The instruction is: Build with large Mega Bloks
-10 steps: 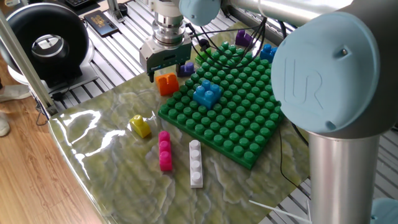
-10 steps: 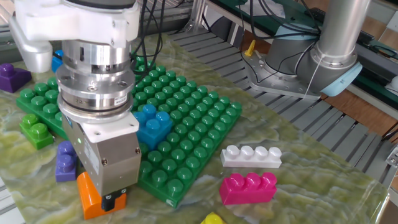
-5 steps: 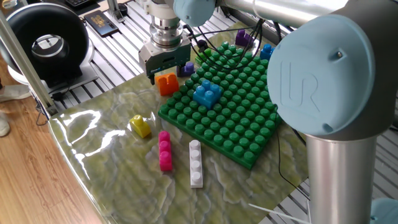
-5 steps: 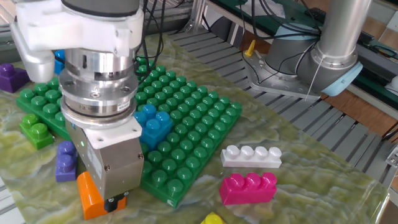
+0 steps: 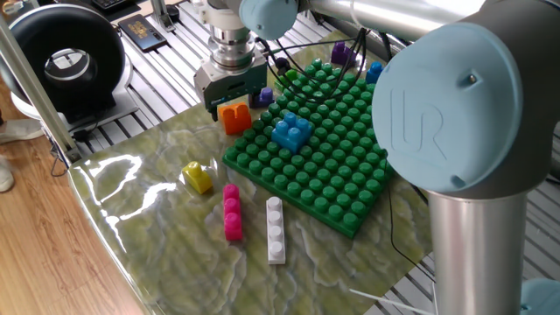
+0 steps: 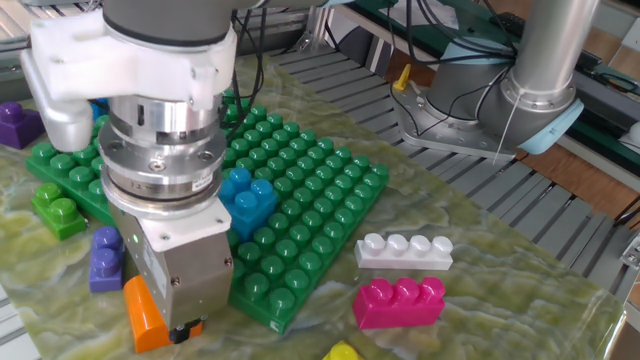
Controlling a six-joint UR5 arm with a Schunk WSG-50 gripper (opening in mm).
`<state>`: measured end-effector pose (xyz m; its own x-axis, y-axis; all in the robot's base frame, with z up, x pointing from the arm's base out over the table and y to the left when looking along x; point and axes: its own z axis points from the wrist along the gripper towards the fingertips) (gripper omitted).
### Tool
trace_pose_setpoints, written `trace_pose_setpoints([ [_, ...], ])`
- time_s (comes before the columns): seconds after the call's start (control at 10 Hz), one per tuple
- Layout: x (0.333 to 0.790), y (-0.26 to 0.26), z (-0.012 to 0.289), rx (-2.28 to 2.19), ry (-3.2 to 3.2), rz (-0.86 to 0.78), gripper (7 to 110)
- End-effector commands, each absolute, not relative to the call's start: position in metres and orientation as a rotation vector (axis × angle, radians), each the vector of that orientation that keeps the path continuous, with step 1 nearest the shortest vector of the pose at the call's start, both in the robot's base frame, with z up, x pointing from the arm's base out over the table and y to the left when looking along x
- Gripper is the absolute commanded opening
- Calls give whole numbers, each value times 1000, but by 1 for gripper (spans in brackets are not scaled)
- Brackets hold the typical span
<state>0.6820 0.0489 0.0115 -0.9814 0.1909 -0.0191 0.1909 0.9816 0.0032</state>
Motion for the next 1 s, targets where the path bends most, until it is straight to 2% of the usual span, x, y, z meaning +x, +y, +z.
trace_pose_setpoints([
  [0.0, 680, 52, 8, 320, 3113, 1, 66],
  [0.9, 680, 57, 2, 324, 3106, 19, 66],
])
